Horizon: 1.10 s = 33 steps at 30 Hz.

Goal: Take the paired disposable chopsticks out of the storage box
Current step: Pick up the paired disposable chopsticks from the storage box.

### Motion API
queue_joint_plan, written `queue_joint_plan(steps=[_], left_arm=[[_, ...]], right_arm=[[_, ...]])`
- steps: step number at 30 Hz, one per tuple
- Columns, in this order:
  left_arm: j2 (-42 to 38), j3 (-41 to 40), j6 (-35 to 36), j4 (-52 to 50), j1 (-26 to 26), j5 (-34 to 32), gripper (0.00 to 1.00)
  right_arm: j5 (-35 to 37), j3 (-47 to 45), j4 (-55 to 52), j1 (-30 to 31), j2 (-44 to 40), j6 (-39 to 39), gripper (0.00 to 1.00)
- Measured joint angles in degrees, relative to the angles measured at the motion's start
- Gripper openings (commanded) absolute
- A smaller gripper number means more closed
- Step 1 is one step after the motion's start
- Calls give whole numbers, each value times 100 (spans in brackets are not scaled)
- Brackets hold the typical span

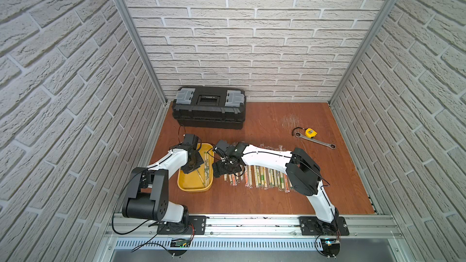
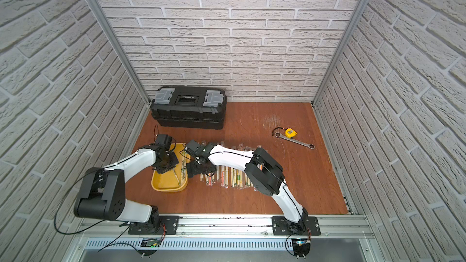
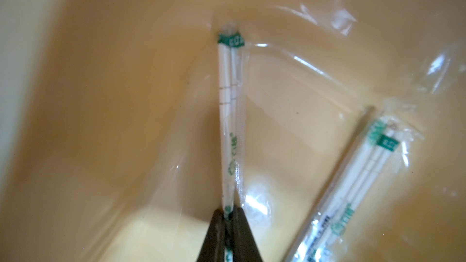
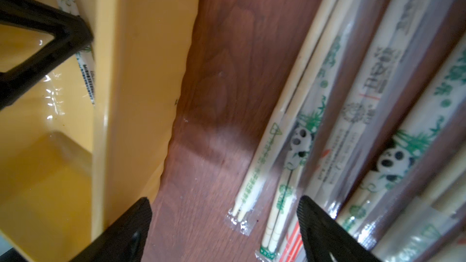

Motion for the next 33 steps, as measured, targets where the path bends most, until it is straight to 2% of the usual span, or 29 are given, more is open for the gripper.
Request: queue_joint_plan(steps=[5,19,24,28,33], left_arm=[[-251,26,15,-236,103,-50,0],[-1182,911,474,-1172,407,-378,0],[-1335,1145,756,-1349,385,-315,0],[-1434,1495,949,-1390,94,-210,0],[-1331,1932,1067,-1311,-758,-151,0]], right_arm=[[-85,72,107,52,22,59,92],[-87,52,170,46,22,61,92],[39,-380,271,-26,-181,63,92],[138,-949,286,-192,-699,63,93],[262,-1429,334,-527,-1504,59,93]])
